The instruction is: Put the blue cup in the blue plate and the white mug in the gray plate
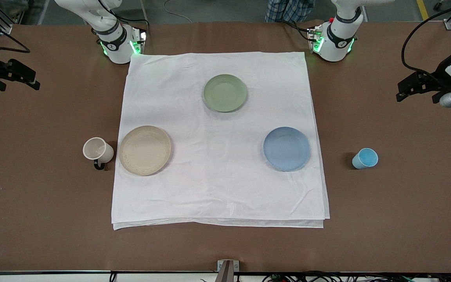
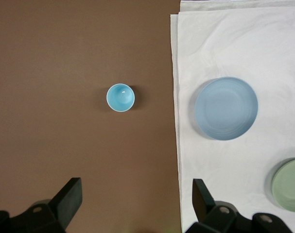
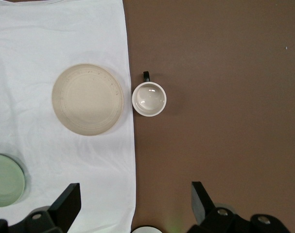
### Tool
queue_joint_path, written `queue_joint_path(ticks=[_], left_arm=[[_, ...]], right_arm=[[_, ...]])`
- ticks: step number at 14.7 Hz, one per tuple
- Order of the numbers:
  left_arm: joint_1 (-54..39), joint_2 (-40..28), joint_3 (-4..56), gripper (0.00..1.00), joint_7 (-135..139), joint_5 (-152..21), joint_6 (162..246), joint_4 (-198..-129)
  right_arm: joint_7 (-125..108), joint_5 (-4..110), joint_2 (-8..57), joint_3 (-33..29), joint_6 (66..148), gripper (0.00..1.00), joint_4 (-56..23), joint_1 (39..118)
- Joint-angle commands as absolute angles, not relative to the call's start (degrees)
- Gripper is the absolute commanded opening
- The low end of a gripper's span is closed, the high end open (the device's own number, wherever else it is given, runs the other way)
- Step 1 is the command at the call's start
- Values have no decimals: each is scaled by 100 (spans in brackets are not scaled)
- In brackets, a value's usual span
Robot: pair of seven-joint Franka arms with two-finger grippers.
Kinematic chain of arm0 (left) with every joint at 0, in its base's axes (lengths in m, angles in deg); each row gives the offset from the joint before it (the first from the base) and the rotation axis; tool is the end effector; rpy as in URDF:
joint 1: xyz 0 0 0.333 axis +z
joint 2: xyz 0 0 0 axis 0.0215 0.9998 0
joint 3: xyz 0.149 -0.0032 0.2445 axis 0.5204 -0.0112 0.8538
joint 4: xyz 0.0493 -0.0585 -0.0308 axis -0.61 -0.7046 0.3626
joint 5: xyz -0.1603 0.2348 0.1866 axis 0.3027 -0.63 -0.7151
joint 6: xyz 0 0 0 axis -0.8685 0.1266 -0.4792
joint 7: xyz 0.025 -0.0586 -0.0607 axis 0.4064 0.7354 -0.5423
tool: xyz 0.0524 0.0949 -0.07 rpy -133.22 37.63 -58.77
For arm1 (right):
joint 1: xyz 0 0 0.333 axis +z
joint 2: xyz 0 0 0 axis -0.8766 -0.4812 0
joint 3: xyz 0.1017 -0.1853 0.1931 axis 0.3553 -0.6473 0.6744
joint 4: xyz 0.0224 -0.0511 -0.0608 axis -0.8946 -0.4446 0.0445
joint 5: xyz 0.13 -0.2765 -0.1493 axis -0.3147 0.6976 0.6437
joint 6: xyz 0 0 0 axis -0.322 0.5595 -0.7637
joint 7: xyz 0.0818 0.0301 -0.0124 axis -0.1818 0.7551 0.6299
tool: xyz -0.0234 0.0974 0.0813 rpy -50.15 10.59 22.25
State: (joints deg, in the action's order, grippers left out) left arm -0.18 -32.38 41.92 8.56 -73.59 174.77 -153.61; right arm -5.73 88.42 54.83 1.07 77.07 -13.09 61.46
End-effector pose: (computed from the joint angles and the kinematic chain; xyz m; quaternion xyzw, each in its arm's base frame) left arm 0.4892 -0.0334 0.5771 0.9994 -0.0316 -0.0141 0.0074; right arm 0.4542 -0.0152 0.5855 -0.9996 -0.0041 0.0257 0.0148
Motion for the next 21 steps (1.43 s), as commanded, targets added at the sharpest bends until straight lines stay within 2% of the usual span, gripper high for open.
queue_joint_path(ticks=[1, 7, 9, 12, 13, 16, 18, 21], left_arm=[[17, -3225, 4160, 100, 949, -7426, 17429, -15290], [18, -2471, 4195, 100, 906, -7724, 17569, -15281], [52, -2250, 4195, 100, 712, -7926, 18251, -15796], [543, -2153, 4195, 100, 667, -7962, 20383, -17202], [710, -2031, 4178, 100, 676, -7971, 20869, -17441], [870, -1425, 4169, 98, 685, -7910, 21453, -17505], [940, -1143, 4151, 83, 703, -7892, 21664, -17496], [914, -818, 4142, 74, 676, -7874, 21946, -17487]], right_arm=[[-862, 8785, 5664, 153, 7770, 100, -1498, 6080], [-952, 8803, 5629, 100, 7674, 100, -1358, 6062], [-935, 8882, 5175, 65, 7752, 100, -1243, 6045], [-969, 8734, 3735, -111, 8865, 100, -902, 5870], [-996, 8689, 3505, -111, 9008, 100, -848, 5852], [-917, 8706, 3152, -103, 9902, 100, -1162, 6009], [-786, 8698, 3019, -102, 10667, 100, -1653, 6176], [-390, 8698, 3001, -94, 11897, 100, -2672, 6414]])
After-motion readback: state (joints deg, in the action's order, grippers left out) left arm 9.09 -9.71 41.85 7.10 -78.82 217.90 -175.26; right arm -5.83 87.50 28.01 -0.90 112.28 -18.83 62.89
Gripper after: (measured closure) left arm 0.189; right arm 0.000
